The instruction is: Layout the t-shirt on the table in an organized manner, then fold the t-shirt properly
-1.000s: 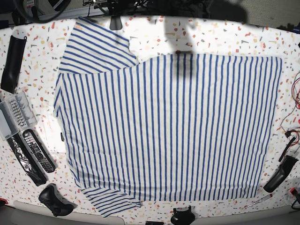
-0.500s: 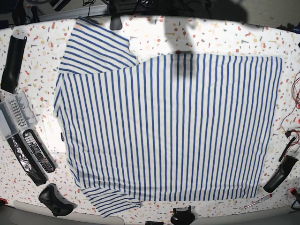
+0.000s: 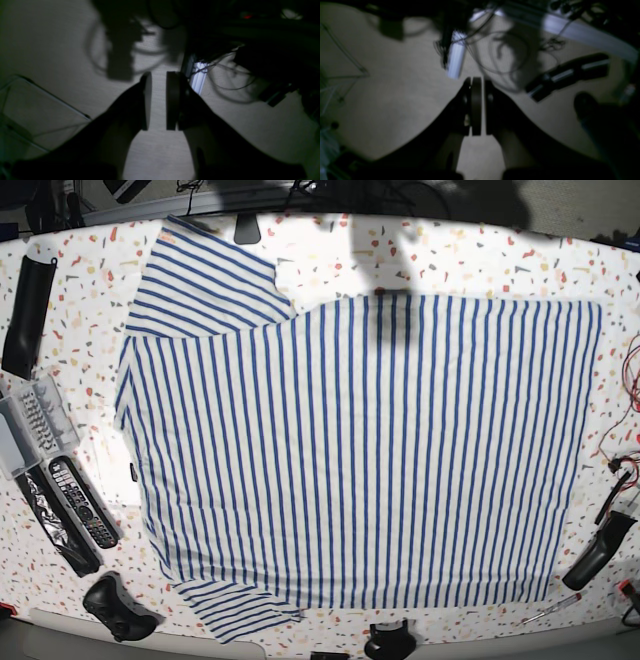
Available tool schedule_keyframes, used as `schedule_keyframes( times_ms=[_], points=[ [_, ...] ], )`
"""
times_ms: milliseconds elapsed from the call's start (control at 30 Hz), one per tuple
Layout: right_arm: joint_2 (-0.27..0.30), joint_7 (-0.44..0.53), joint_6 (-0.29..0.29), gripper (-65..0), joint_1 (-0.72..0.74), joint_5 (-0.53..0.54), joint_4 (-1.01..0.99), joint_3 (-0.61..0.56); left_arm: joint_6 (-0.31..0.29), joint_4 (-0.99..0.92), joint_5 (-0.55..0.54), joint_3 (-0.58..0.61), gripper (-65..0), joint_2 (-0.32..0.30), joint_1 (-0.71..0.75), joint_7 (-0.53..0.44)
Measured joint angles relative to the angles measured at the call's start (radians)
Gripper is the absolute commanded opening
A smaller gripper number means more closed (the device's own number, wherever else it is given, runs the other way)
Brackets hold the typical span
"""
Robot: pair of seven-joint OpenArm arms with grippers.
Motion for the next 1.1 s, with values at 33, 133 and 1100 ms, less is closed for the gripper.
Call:
schedule_keyframes(
  times_ms=[33, 133, 1100],
  points=[
    [0.027, 0.005, -0.003, -63.3, -0.032, 0.0, 0.059, 0.0, -0.003, 0.045, -0.004, 0.0, -55.9, -0.018, 0.028, 0.007],
    [0.116, 0.007, -0.007, -63.3, -0.127, -0.003, 0.225, 0.005, -0.009, 0.183, -0.003, 0.005, -55.9, -0.066, 0.105, 0.013],
    [0.213, -0.138, 0.002, -63.3, -0.331, -0.265, 0.96, 0.439, -0.029, 0.897, 0.692, 0.005, -38.1, -0.458, 0.23, 0.04]
  ],
)
